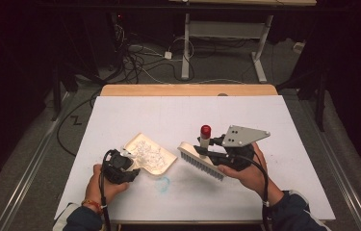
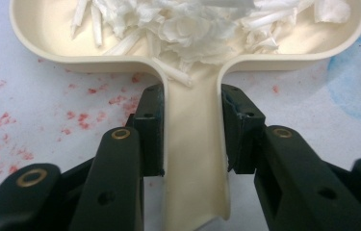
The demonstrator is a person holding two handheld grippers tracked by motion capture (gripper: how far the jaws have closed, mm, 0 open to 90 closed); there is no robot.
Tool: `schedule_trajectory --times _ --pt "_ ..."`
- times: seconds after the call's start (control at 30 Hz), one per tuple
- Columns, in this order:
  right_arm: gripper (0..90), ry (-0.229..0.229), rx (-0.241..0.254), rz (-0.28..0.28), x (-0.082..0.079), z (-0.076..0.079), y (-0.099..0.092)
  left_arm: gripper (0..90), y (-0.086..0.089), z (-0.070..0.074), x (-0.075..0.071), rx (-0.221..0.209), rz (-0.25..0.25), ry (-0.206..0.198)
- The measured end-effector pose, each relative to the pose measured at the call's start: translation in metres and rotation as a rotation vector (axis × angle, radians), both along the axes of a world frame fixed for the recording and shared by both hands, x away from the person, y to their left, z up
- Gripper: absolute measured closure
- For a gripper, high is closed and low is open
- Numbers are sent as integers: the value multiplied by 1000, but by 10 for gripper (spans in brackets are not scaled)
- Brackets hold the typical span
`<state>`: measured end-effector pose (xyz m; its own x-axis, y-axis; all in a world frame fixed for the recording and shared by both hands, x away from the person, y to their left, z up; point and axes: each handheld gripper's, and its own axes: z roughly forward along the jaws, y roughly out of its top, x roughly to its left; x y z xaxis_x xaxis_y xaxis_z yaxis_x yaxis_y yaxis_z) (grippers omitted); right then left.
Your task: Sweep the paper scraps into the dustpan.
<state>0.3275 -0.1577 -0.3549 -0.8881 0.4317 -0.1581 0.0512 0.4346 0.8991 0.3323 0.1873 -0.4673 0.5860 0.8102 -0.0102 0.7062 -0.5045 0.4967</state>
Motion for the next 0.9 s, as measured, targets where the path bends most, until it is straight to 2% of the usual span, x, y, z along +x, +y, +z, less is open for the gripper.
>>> schedule_trajectory --times 0.43,0.9 --pt "704 14 2 -38 -8 -1 -38 632 3 0 1 -8 39 -7" --pt "704 26 -12 -83 -26 0 -80 632 6 1 3 -8 58 -17"
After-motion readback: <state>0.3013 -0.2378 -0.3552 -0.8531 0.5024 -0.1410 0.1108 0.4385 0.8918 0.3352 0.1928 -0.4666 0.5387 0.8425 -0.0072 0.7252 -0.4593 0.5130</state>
